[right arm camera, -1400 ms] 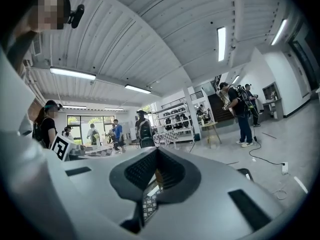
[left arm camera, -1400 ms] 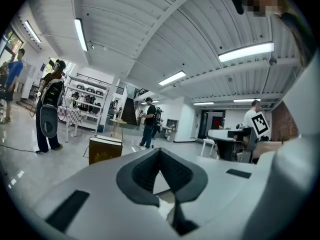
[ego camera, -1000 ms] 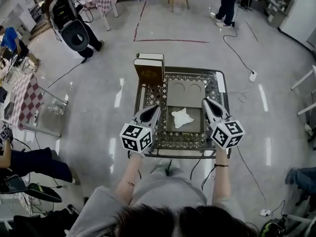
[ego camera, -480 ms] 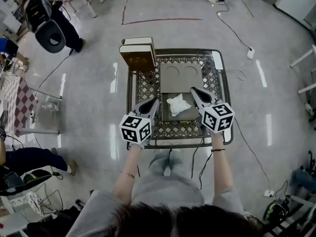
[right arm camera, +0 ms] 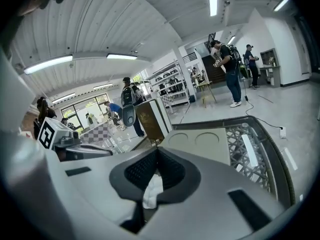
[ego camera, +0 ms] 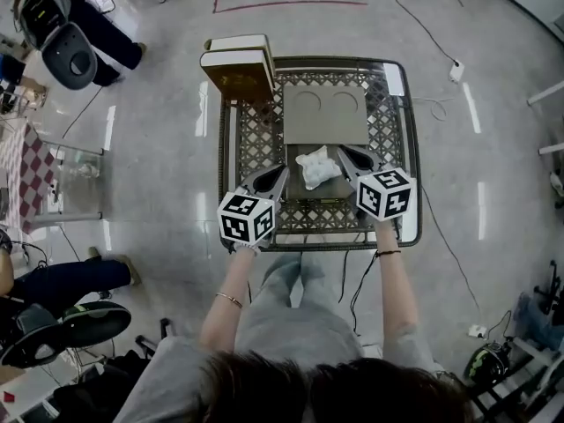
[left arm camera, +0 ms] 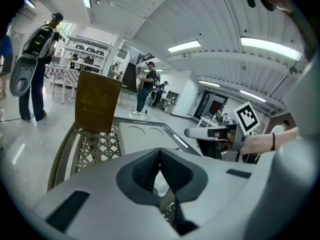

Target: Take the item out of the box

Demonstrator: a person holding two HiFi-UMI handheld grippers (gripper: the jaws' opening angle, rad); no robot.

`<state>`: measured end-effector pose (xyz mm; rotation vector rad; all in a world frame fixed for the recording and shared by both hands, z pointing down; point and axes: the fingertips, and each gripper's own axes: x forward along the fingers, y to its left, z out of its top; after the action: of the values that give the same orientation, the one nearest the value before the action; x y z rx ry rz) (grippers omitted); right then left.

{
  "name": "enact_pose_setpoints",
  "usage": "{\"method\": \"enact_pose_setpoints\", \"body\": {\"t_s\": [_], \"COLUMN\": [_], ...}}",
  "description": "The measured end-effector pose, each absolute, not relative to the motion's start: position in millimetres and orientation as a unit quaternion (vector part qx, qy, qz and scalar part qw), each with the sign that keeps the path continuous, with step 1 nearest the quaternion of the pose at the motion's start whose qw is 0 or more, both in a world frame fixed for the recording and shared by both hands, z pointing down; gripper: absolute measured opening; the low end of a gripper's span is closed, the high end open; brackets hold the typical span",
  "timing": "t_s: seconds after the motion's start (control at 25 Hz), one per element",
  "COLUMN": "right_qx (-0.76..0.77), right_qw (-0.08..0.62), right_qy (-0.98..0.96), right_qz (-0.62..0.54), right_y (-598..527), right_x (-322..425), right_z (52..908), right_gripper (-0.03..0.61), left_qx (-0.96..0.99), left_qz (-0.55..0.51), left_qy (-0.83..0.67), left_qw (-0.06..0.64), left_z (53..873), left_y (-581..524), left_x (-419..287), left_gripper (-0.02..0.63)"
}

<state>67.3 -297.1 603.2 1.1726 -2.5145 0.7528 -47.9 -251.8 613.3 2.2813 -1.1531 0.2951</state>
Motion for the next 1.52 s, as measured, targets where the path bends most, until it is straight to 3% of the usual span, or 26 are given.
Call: {"method": "enact_pose_setpoints", "body": {"t_s": [0.48, 0.52, 0.6, 1.0, 1.4, 1.52], "right_qx": [0.367, 0.366, 0.365, 0.363, 0.358, 0.352], "right_qw": [0.229, 0.234, 0.242, 0.28, 0.339, 0.353], "right_qy": [-0.855, -0.852, -0.846, -0.818, -0.799, -0.797], "right_qz": [0.287, 0.291, 0.305, 0.347, 0.345, 0.342], "right_y": [-291.9, -290.1, -287.9, -292.9, -292.5, -289.4], "right_x": [56.1, 55.5, 54.9, 58.5, 53.4, 51.0], "right_z": [681.2, 686.6, 696.3, 733.7, 757.5, 758.4], "right_gripper": [0.024, 0.032, 0.125, 0.205, 0.204, 0.157], "left_qx": [0.836, 0.835, 0.834, 0.828, 0.824, 0.824], "left_qz": [0.125, 0.125, 0.125, 0.122, 0.12, 0.12], "left_qy": [-0.423, -0.423, -0.423, -0.427, -0.431, -0.431], "left_qw": [0.327, 0.329, 0.332, 0.343, 0.348, 0.348], "left_z": [660.8, 662.8, 665.9, 677.9, 681.0, 681.0], "left_y": [-247.2, -245.7, -244.3, -245.2, -243.6, -243.2], "left_x": [-32.4, -31.6, -31.0, -26.1, -26.2, -25.6], "left_gripper": [0.017, 0.017, 0.017, 0.017, 0.017, 0.017]}}
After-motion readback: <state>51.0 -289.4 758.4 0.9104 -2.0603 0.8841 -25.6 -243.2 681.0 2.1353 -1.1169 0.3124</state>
